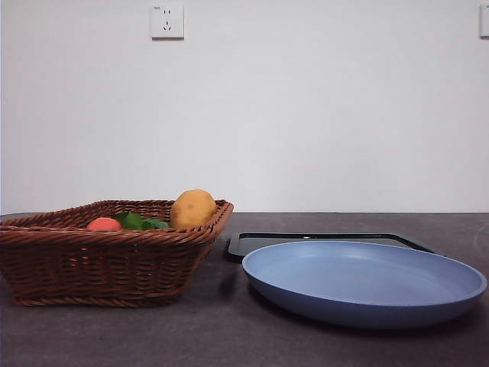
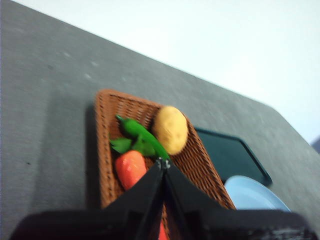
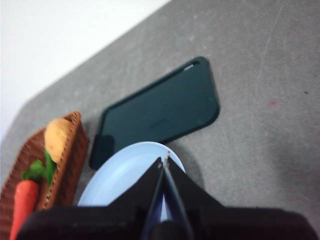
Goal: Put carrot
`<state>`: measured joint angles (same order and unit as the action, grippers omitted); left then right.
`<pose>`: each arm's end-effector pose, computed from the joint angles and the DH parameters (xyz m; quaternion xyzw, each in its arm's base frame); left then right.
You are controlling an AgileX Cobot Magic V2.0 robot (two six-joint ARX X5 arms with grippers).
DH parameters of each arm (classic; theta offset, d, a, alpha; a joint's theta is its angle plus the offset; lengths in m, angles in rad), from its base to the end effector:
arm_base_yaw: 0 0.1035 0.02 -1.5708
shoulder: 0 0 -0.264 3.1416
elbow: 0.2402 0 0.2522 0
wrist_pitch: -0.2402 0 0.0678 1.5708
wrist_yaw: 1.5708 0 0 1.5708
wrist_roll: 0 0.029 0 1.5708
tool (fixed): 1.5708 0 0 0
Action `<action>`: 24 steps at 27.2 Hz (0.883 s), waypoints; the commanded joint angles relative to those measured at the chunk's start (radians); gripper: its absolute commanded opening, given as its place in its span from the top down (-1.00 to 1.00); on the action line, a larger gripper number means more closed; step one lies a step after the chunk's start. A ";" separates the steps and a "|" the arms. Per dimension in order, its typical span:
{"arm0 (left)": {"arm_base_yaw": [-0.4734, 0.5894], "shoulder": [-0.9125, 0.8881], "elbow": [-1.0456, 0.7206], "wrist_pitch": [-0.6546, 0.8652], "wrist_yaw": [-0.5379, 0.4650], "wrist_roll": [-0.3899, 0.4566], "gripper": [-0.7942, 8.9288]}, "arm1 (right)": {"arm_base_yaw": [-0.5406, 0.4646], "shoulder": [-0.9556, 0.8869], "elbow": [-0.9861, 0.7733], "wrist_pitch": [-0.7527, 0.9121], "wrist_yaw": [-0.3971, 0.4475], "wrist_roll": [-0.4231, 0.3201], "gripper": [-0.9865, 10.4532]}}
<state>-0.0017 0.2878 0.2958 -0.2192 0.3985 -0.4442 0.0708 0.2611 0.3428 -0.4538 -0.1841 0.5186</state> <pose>0.1037 -0.0114 0.2206 -0.2349 0.1443 -0.1700 0.9461 0.0933 0.0119 0.2164 0.2601 0.2105 0.0734 0.9395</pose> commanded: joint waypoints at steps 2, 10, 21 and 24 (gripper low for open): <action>0.001 0.117 0.071 -0.009 0.068 0.048 0.82 | 0.000 0.101 0.095 -0.050 -0.011 -0.114 0.82; -0.016 0.401 0.238 -0.164 0.184 0.202 0.82 | 0.000 0.363 0.236 -0.193 -0.119 -0.226 0.82; -0.157 0.604 0.323 -0.290 0.178 0.309 0.37 | 0.003 0.737 0.253 -0.224 -0.307 -0.337 0.42; -0.170 0.604 0.323 -0.285 0.179 0.305 0.30 | 0.003 0.789 0.253 -0.133 -0.304 -0.289 0.41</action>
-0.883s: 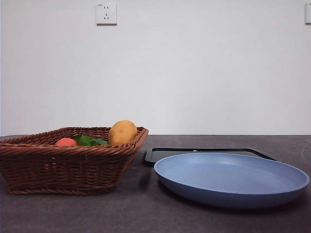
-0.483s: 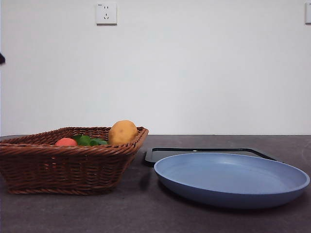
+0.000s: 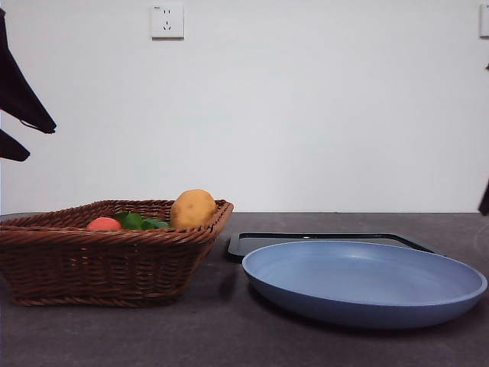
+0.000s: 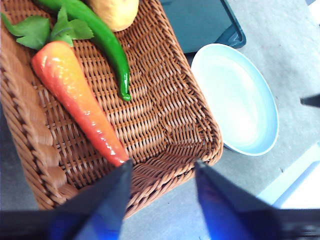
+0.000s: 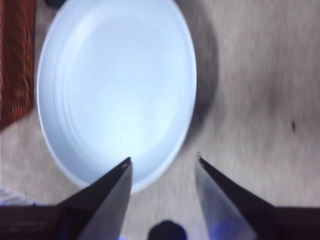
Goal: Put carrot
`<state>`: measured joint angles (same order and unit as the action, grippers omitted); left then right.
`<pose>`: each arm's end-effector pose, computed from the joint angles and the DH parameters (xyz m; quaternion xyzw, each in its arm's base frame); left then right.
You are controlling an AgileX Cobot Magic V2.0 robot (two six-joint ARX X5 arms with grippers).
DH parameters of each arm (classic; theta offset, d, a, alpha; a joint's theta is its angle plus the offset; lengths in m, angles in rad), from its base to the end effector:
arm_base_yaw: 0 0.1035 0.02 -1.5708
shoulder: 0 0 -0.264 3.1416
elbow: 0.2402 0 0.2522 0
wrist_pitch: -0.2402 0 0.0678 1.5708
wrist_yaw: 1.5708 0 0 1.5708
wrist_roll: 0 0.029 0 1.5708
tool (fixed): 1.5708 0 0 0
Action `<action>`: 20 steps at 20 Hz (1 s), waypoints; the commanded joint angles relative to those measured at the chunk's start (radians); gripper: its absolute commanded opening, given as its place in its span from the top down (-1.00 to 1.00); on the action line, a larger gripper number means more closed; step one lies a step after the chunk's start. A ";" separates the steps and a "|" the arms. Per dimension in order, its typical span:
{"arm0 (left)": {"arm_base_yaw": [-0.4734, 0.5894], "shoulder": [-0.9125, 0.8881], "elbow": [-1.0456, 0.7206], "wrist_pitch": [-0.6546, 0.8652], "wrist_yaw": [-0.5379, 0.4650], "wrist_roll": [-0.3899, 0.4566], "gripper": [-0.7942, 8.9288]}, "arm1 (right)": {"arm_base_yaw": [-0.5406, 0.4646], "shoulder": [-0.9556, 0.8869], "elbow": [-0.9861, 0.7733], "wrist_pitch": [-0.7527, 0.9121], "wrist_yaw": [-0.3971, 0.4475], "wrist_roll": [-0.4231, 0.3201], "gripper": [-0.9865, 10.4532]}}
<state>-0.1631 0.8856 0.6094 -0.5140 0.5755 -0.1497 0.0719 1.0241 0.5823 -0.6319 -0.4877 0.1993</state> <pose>0.1650 -0.0431 0.2334 -0.1429 0.4006 -0.3041 0.8524 0.1730 0.0261 0.1964 0.1872 0.5215 0.1863 0.8113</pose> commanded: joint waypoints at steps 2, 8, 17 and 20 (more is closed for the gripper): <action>-0.016 0.006 0.010 0.023 0.003 -0.011 0.30 | 0.002 0.070 0.013 0.121 0.010 0.057 0.41; -0.034 0.006 0.010 0.034 0.004 -0.014 0.30 | 0.008 0.269 0.013 0.280 0.042 0.075 0.42; -0.034 0.006 0.010 0.035 0.004 -0.015 0.30 | 0.031 0.389 0.013 0.350 0.016 0.112 0.83; -0.034 0.006 0.010 0.040 -0.001 -0.085 0.17 | 0.030 0.378 0.013 0.329 0.015 0.126 0.82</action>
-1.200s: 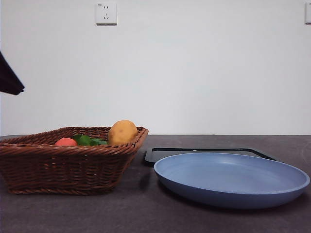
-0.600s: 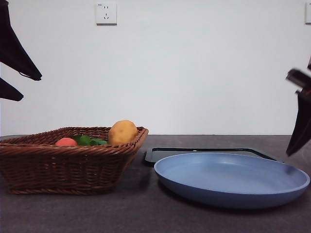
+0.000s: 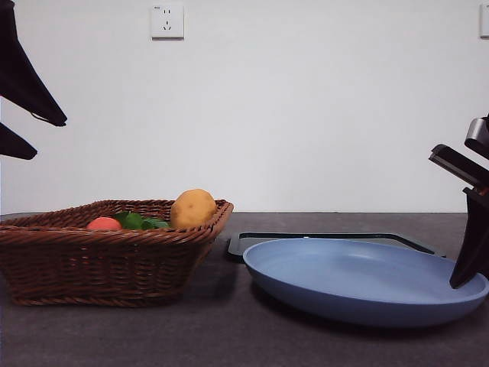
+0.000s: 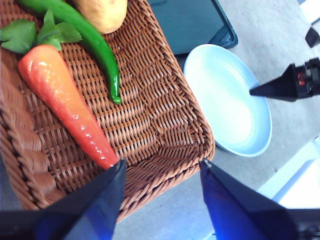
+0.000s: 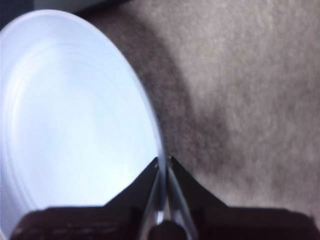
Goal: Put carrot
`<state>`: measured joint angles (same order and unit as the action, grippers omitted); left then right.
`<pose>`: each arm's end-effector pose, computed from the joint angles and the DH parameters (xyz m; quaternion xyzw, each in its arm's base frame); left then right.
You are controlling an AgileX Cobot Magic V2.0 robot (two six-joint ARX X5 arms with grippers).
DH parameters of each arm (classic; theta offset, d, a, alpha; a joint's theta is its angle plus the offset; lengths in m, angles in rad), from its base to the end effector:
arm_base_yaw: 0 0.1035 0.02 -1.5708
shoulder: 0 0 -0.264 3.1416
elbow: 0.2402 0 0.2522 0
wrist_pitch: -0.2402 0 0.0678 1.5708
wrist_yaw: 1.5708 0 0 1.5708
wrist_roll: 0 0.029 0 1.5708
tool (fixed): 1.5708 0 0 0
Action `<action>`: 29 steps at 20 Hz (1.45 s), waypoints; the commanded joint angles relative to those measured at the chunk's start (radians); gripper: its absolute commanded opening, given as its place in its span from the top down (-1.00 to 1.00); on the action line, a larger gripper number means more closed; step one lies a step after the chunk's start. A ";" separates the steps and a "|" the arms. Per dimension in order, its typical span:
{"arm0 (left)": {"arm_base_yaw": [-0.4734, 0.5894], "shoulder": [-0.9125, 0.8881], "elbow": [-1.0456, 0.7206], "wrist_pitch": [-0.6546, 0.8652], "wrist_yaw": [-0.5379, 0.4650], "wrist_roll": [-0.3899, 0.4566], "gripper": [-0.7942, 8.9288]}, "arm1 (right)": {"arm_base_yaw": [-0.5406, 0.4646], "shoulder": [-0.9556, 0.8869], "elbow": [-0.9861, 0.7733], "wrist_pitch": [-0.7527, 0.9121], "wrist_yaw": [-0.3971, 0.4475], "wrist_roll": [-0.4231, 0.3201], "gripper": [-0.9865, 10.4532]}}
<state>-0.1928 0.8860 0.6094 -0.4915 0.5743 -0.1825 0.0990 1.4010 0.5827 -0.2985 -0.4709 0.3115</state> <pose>0.1651 -0.0483 0.2348 -0.1491 0.3980 -0.3120 0.8497 0.2253 0.0356 0.1417 0.2230 0.5514 0.1547 0.7889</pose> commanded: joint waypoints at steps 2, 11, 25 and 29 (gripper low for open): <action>-0.013 0.006 0.011 0.032 0.003 -0.062 0.05 | 0.003 -0.034 0.013 -0.047 -0.002 0.013 0.82; -0.159 0.201 0.154 0.007 -0.344 -0.130 0.10 | 0.002 -0.291 0.013 -0.211 0.006 -0.021 0.82; -0.225 0.791 0.430 -0.066 -0.528 -0.139 0.10 | 0.002 -0.317 0.013 -0.208 0.006 -0.043 0.82; -0.225 0.792 0.430 -0.053 -0.531 -0.128 0.53 | 0.002 -0.317 0.013 -0.205 0.006 -0.043 0.82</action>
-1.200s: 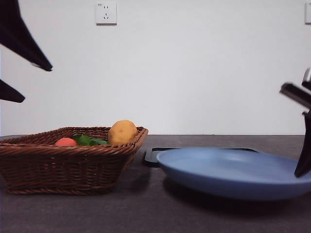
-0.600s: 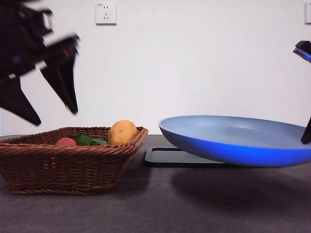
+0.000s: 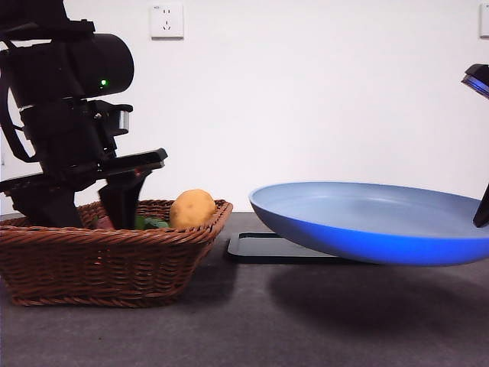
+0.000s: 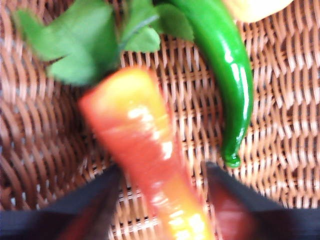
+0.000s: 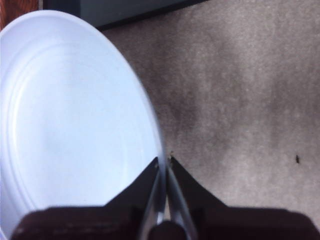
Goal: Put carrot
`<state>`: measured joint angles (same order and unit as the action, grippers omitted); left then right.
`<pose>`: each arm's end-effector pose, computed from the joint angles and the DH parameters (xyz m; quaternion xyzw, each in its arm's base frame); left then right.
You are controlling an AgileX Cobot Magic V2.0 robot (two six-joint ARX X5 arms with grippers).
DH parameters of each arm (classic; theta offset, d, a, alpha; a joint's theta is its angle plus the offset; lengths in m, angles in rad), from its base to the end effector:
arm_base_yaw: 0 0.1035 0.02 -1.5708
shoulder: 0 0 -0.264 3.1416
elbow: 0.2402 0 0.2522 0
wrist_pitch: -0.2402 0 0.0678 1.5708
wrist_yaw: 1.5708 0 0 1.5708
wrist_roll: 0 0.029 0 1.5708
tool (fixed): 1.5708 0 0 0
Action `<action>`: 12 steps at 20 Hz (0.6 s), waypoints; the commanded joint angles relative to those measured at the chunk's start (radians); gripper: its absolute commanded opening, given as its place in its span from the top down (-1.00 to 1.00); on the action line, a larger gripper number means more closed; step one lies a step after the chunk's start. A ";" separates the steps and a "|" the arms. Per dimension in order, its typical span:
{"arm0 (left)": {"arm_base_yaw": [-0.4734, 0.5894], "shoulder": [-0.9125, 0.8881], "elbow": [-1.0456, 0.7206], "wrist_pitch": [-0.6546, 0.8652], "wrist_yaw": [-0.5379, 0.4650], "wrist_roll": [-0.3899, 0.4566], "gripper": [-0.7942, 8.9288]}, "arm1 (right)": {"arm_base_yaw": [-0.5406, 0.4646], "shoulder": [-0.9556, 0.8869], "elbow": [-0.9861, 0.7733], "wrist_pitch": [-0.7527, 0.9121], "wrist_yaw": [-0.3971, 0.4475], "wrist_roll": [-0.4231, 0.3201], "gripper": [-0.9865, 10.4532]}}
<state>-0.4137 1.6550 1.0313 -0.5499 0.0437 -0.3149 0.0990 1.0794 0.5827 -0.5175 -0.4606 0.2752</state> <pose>0.2866 -0.1272 0.1830 -0.0266 0.5671 -0.1011 0.8170 0.1867 0.0315 0.1927 0.2017 0.5063 0.1736 0.8202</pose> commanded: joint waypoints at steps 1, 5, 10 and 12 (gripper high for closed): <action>-0.006 0.023 0.008 0.009 0.002 0.005 0.60 | 0.002 0.004 0.013 0.015 -0.005 -0.007 0.82; -0.005 0.007 0.034 -0.003 0.016 0.031 0.63 | 0.001 0.004 0.013 0.016 -0.004 -0.007 0.82; -0.014 -0.156 0.169 -0.041 0.398 0.053 0.63 | 0.002 0.005 0.013 0.016 -0.005 -0.006 0.82; -0.090 -0.171 0.209 0.037 0.579 0.052 0.63 | 0.002 0.005 0.013 0.015 -0.005 -0.003 0.82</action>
<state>-0.5091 1.4658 1.2293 -0.4957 0.6128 -0.2775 0.0990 1.0794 0.5827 -0.5156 -0.4606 0.2729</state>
